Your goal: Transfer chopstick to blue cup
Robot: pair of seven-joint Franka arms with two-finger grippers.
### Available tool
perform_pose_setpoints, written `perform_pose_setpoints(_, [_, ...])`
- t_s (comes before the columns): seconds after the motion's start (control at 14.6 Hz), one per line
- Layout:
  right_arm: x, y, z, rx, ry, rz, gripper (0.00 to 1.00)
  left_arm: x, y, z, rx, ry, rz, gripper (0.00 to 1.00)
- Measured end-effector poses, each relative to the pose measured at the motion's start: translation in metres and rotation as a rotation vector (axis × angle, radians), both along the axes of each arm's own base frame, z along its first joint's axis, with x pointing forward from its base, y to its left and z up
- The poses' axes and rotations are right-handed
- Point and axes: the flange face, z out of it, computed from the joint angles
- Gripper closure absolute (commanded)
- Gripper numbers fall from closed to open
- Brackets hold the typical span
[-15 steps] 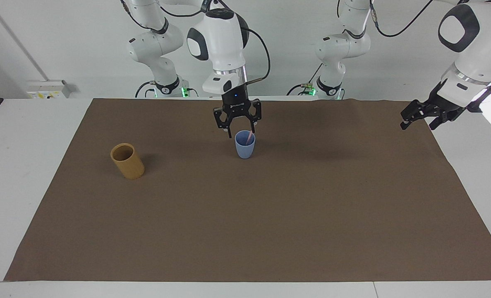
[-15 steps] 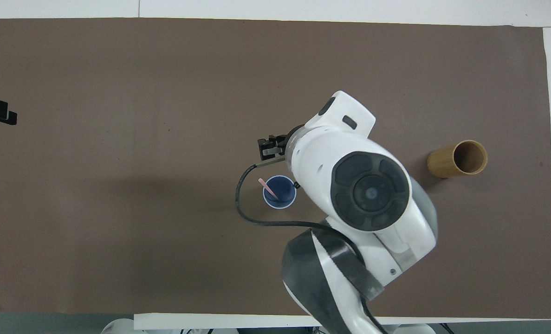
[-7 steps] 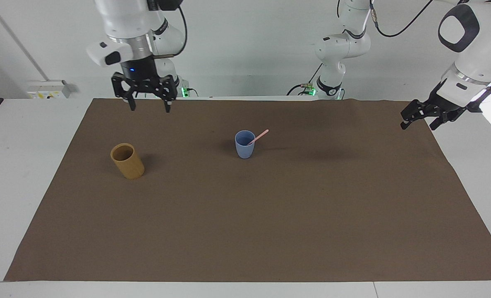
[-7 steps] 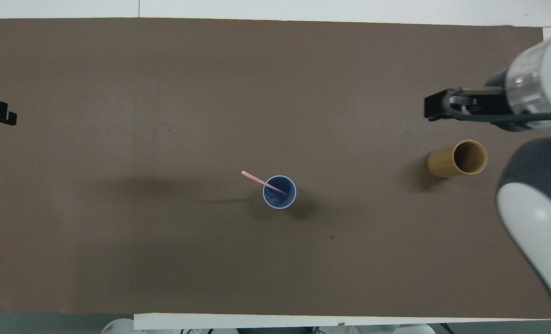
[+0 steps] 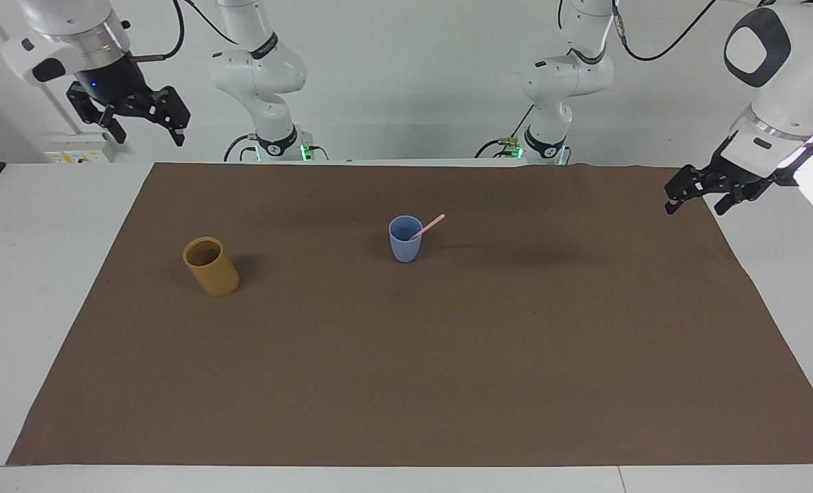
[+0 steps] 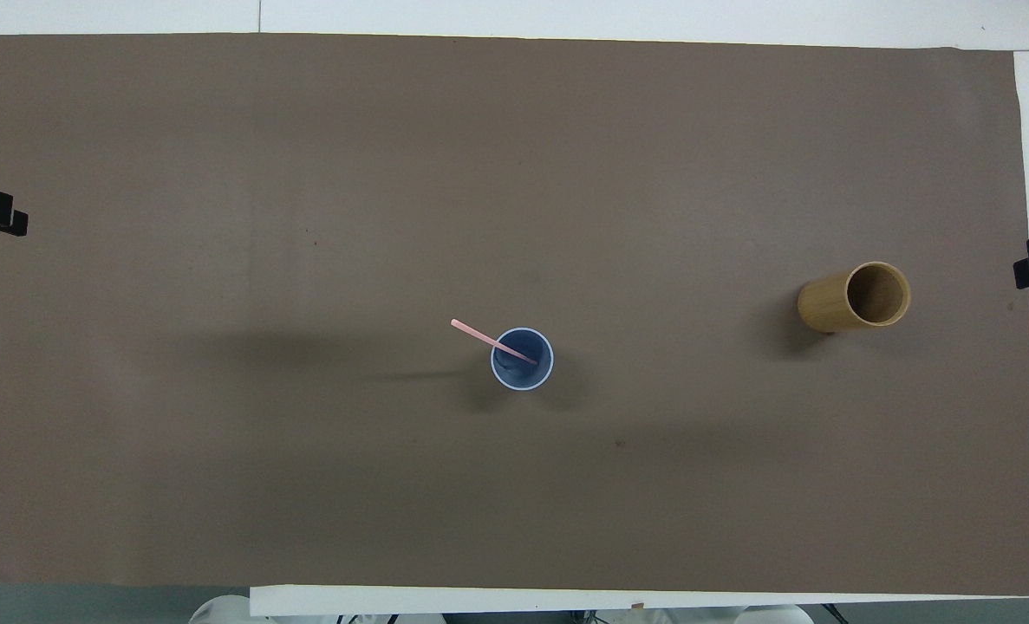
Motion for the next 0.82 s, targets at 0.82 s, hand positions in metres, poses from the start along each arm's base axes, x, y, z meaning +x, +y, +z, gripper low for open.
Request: perform_pose_setpoints(0.82, [-0.009,0.018,-0.003,-0.006,0.021,0.035,0.0,0.0,0.006,0.0,0.001,-0.001,0.011,0.0])
